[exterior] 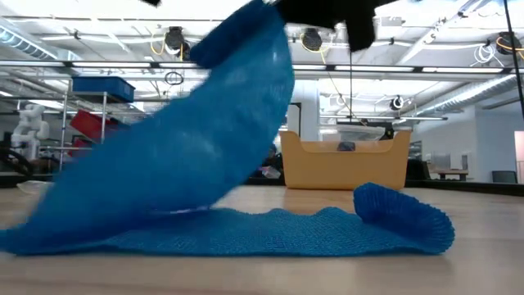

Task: Roll bandage
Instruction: Roll the blue bandage

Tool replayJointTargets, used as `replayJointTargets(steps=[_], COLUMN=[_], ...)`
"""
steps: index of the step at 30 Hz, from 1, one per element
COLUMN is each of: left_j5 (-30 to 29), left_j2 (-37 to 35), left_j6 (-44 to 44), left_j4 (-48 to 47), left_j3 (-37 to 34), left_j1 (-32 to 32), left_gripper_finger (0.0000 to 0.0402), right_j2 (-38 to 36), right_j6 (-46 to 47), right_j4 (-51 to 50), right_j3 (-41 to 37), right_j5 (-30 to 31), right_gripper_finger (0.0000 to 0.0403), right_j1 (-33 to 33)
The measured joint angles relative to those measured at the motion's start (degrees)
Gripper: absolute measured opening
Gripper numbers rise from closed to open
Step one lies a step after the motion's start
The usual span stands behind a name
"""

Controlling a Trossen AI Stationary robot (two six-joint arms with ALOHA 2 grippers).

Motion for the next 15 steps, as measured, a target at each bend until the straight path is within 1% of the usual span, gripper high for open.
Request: replayJointTargets(steps=[2,4,6,8,10,12,15], left_j5=[-3.44,-5.69,-7.47,-8.98,-9.4,-9.2,-6.78], left_j2=[-2.01,-2.91,-2.91,-2.26,-0.64,1.66,4.92], left_j6=[-1.42,-2.79,-2.78,-1.34,4.41,12.39,24.4], left_j4=[1.23,3.76,8.92,14.97,24.26,33.33,49.2], left_j3=[-1.72,-3.94,-6.4,-8.55,-10.61,-12.24,-13.14], left_j1=[-2.13,-3.66,-4.26,-4.31,-3.59,-2.73,-1.23], left_gripper_finger=[0.0253,0.0253,0.0253,0.0252,0.0244,0.023,0.0207], right_j2=[-3.21,-6.33,-9.29,-11.53,-13.06,-13.91,-14.24], right_j6=[-3.4,-4.11,-3.91,-3.72,-3.73,-3.5,-3.69], right_j4=[11.19,19.7,24.67,27.73,28.27,28.03,28.71], right_j3=[-6.21,-12.14,-17.31,-20.84,-23.21,-24.09,-24.16], right_j5=[-2.69,-8.13,-15.55,-22.5,-27.85,-32.43,-35.81], right_gripper_finger=[0.0,0.0,0.0,0.0,0.0,0.0,0.0], right_j1=[0.37,0.36,-0.16,-1.01,-1.42,-2.12,-2.38])
